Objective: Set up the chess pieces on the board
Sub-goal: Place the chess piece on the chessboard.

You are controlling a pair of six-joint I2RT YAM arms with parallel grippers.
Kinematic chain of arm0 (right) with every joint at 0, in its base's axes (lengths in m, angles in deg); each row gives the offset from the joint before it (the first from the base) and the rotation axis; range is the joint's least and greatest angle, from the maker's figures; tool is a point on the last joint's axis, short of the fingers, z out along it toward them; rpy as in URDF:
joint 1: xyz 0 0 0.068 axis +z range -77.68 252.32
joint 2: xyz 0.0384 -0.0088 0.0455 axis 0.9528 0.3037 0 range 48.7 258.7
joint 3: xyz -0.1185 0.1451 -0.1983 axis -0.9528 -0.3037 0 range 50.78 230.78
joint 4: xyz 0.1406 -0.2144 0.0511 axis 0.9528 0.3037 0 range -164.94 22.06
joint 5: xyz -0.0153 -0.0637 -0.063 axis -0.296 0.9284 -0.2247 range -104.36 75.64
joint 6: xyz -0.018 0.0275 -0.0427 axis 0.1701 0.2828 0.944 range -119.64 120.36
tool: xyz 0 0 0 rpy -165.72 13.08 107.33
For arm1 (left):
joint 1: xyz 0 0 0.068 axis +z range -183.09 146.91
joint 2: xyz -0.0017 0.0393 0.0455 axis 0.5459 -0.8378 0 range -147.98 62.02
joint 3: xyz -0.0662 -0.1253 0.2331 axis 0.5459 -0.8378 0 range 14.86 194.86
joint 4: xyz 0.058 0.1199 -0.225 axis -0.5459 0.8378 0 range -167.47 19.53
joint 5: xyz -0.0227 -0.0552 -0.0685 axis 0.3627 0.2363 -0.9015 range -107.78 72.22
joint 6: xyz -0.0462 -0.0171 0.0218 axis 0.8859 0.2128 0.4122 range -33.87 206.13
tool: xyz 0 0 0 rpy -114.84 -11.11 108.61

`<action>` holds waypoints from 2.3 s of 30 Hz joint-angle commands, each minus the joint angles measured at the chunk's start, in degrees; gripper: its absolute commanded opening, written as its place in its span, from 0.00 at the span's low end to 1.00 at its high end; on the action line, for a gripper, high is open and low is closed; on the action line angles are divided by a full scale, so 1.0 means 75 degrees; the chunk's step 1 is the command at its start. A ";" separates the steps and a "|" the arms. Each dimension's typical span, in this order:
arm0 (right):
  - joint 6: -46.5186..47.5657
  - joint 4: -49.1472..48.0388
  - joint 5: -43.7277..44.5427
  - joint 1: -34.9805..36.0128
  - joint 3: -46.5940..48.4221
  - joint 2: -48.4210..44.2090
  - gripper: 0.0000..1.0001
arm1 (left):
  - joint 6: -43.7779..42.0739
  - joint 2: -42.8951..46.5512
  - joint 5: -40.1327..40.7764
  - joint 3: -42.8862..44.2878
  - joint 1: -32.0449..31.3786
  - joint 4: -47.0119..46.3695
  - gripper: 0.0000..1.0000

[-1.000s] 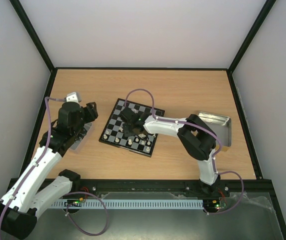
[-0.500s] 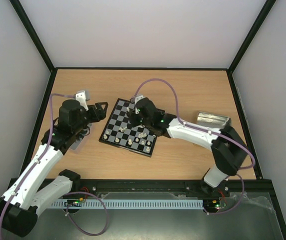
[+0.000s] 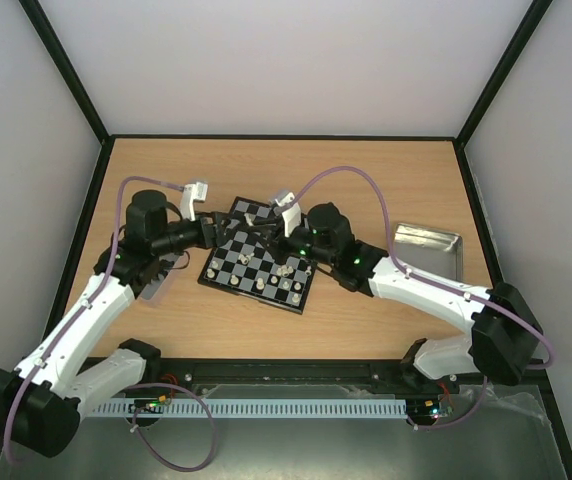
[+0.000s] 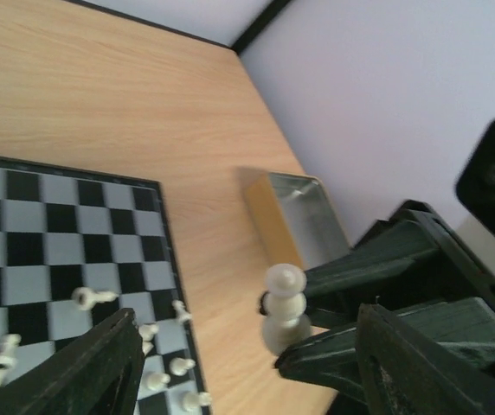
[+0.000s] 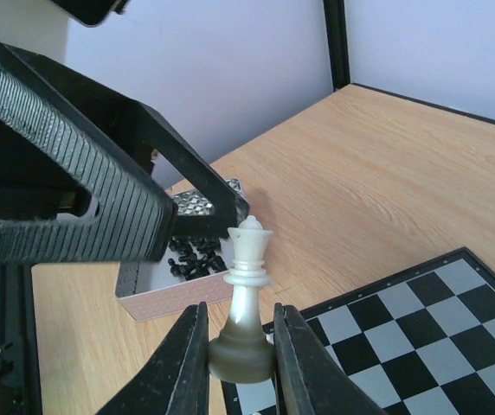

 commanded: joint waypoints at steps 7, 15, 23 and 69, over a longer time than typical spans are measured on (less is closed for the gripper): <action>0.0635 -0.0397 -0.0566 0.0020 -0.0176 -0.0233 0.16 | 0.0627 -0.0385 -0.2218 0.0186 0.0064 -0.0948 0.49; 0.1062 -0.0403 -0.0749 0.0028 -0.0330 -0.0417 0.15 | 0.0388 -0.0817 -0.2506 0.0413 0.0105 -0.0312 0.38; 0.1805 -0.0175 -0.0925 0.0029 -0.0404 -0.0646 0.13 | 0.0370 -0.1022 -0.3388 0.0662 0.0204 -0.0027 0.28; -0.3508 0.0626 0.5740 0.0011 -0.1035 -0.0663 0.76 | -0.0178 -0.2300 0.6168 0.0138 -0.3185 0.2095 0.07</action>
